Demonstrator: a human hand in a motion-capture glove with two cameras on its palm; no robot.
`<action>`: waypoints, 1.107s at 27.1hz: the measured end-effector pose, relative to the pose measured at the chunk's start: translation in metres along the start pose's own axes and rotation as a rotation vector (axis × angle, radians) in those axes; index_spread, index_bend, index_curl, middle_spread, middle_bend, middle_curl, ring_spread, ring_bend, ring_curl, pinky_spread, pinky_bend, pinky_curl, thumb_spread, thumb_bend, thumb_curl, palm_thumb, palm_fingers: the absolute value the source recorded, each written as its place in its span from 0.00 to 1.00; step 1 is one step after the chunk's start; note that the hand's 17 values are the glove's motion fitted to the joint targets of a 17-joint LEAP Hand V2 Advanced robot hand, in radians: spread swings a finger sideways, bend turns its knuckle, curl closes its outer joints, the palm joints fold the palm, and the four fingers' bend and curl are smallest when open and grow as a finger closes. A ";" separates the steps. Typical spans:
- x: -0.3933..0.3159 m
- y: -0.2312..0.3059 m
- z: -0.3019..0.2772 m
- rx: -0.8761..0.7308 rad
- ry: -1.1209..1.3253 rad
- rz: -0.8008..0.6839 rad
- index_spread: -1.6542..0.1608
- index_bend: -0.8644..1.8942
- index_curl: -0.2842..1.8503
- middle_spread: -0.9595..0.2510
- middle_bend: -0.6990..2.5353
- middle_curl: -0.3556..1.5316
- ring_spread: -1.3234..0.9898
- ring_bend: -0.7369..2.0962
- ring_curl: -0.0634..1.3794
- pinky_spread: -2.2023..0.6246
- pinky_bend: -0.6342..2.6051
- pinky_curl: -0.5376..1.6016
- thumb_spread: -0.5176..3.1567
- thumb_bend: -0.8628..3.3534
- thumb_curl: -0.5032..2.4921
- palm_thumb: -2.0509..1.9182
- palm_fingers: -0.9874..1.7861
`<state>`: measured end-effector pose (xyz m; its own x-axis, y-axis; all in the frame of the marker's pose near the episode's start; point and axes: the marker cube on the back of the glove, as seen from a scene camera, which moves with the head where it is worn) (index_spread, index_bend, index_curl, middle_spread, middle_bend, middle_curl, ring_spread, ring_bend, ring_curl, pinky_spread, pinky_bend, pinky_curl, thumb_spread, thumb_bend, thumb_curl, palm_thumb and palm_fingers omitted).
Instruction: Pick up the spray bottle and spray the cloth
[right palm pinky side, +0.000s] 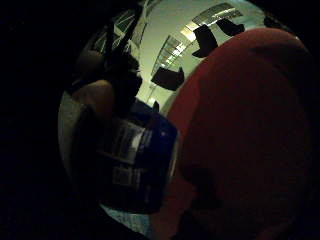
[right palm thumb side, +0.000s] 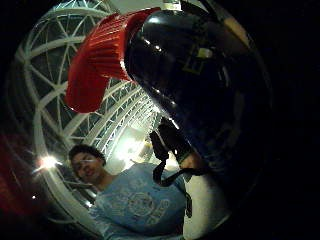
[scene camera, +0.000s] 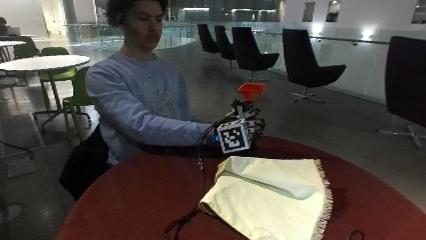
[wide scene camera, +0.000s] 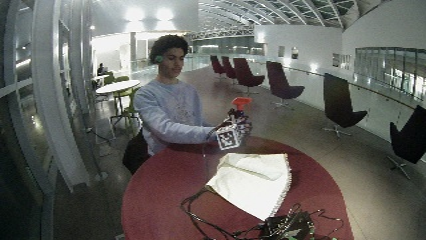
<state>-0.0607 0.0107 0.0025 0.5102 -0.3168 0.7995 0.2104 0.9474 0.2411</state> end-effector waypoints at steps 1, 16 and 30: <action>0.003 0.001 0.004 -0.008 0.005 0.006 0.76 0.36 0.27 0.76 0.34 0.44 0.57 0.42 0.31 0.86 0.23 0.39 0.42 0.20 0.28 0.66 0.70; -0.002 0.030 -0.012 -0.018 0.071 -0.016 0.73 0.33 0.25 0.77 0.31 0.43 0.58 0.39 0.30 0.87 0.28 0.41 0.41 0.20 0.28 0.65 0.55; -0.019 0.153 -0.227 0.158 0.938 0.061 0.73 0.38 0.26 0.77 0.31 0.41 0.57 0.38 0.27 0.86 0.25 0.39 0.41 0.20 0.28 0.67 0.62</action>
<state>0.1511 0.1518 -0.1004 0.9921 -0.1084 0.0627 0.0809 0.9370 0.3398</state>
